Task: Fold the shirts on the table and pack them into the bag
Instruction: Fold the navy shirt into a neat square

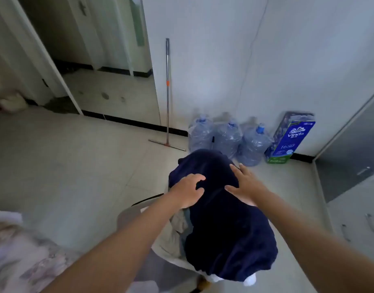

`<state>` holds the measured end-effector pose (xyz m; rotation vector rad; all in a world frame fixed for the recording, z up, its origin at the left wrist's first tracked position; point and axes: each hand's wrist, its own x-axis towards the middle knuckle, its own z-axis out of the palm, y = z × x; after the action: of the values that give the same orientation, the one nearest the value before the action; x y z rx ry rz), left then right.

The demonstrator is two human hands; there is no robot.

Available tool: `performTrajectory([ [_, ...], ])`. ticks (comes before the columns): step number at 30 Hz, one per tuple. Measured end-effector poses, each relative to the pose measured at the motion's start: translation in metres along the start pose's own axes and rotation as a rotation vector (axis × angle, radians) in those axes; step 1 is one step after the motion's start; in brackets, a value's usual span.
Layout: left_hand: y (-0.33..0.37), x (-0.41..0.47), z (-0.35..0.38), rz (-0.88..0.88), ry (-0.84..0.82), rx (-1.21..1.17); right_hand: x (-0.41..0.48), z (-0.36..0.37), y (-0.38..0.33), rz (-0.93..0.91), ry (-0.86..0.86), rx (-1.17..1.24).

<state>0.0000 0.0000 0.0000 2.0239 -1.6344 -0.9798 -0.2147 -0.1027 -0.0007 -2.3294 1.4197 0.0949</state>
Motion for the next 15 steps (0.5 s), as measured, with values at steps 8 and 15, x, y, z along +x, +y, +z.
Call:
performTrajectory([
  [8,0.017,0.057,0.092,-0.13,-0.057,-0.068,-0.004,0.062,0.029,0.04,0.051,0.271],
  [15,0.001,0.056,0.104,0.009,0.224,-0.009,-0.017,0.064,0.046,0.005,0.078,0.216],
])
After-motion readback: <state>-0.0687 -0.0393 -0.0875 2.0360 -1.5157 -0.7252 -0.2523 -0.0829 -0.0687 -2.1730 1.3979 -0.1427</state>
